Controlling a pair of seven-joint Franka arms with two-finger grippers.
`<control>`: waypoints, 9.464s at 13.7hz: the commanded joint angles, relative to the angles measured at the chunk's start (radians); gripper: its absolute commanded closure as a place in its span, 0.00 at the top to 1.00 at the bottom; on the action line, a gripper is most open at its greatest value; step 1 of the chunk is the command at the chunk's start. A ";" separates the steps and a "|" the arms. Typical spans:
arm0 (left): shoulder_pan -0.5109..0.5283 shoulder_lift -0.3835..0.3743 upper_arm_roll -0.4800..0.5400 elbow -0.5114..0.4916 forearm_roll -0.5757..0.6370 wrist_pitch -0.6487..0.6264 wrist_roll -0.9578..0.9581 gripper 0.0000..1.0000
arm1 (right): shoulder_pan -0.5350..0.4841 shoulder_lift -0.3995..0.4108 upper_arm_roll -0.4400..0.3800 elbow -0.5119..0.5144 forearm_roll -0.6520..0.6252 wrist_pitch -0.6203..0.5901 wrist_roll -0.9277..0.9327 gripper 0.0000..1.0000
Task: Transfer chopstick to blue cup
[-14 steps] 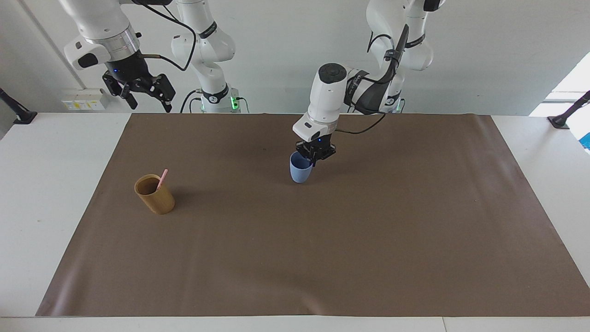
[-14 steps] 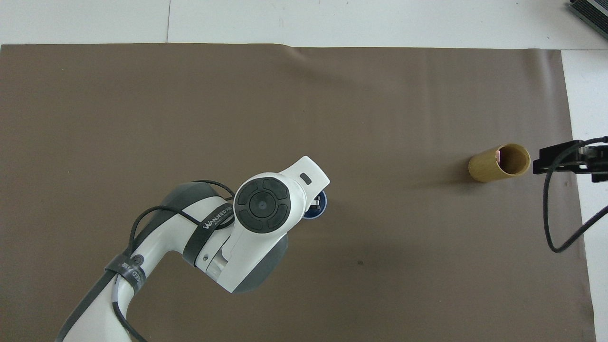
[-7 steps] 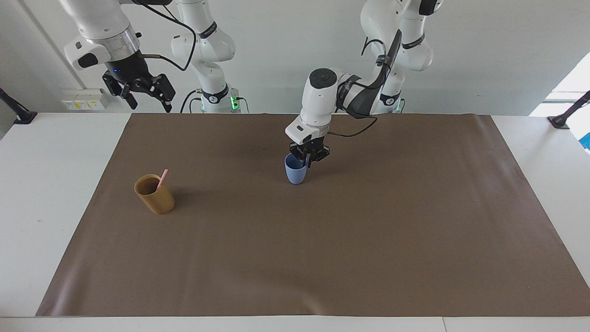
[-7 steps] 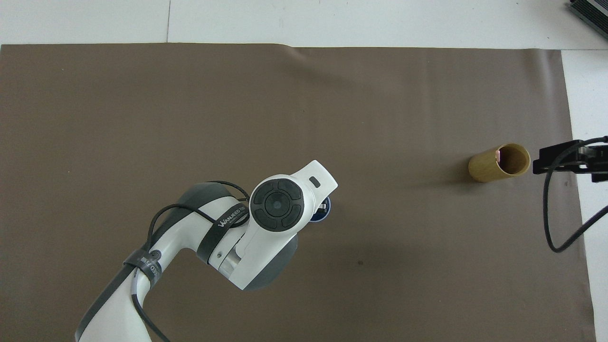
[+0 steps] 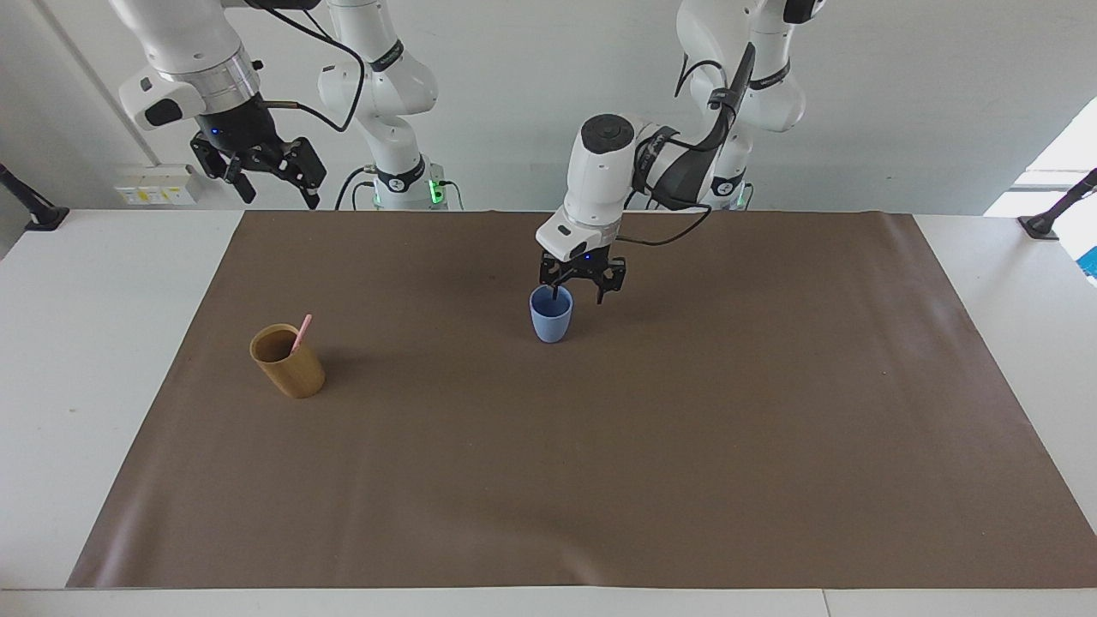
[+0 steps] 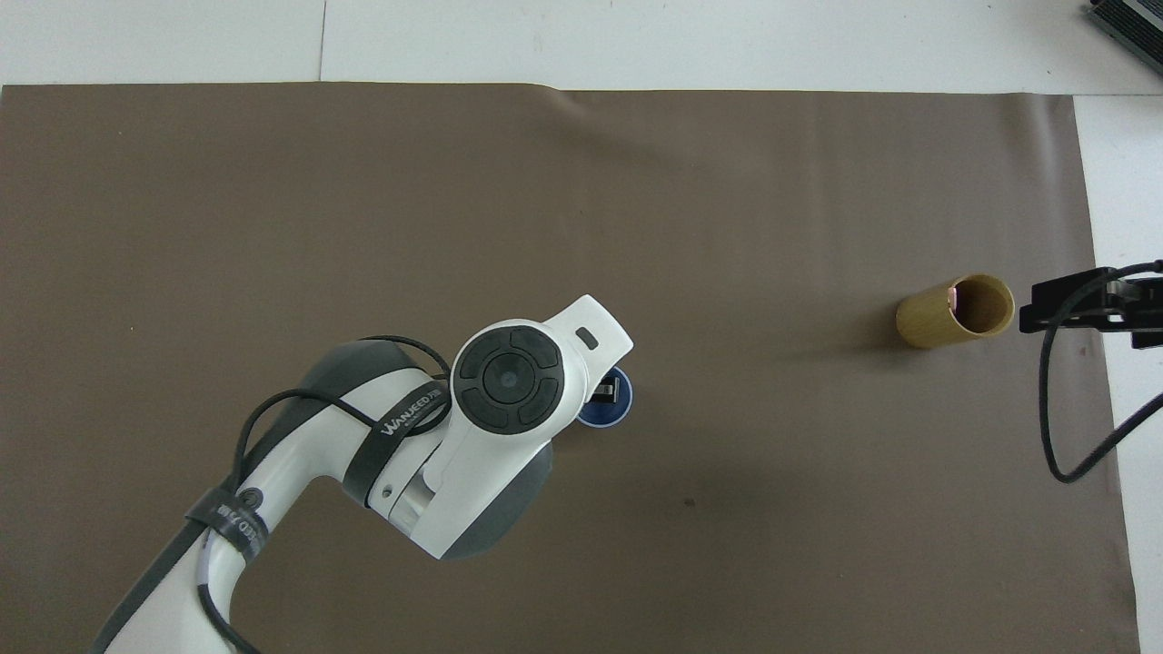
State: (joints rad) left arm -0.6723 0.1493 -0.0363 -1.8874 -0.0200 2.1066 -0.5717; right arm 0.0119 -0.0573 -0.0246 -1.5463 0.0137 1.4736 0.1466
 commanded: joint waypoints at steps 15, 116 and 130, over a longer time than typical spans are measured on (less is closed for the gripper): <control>0.566 -0.175 0.007 0.375 0.018 -0.637 0.552 1.00 | -0.069 -0.021 0.005 -0.112 0.009 0.154 -0.701 1.00; 0.635 -0.162 0.006 0.419 0.014 -0.691 0.613 1.00 | 0.501 0.137 0.018 -0.309 -0.084 0.849 0.455 1.00; 0.635 -0.163 0.006 0.419 0.014 -0.689 0.613 1.00 | 0.143 0.020 0.008 -0.035 -0.061 0.165 0.111 1.00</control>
State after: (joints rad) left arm -0.0549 -0.0209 -0.0173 -1.4890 -0.0173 1.4373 0.0290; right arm 0.2077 -0.0465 -0.0279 -1.6270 -0.0415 1.7020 0.3069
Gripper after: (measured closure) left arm 0.000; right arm 0.000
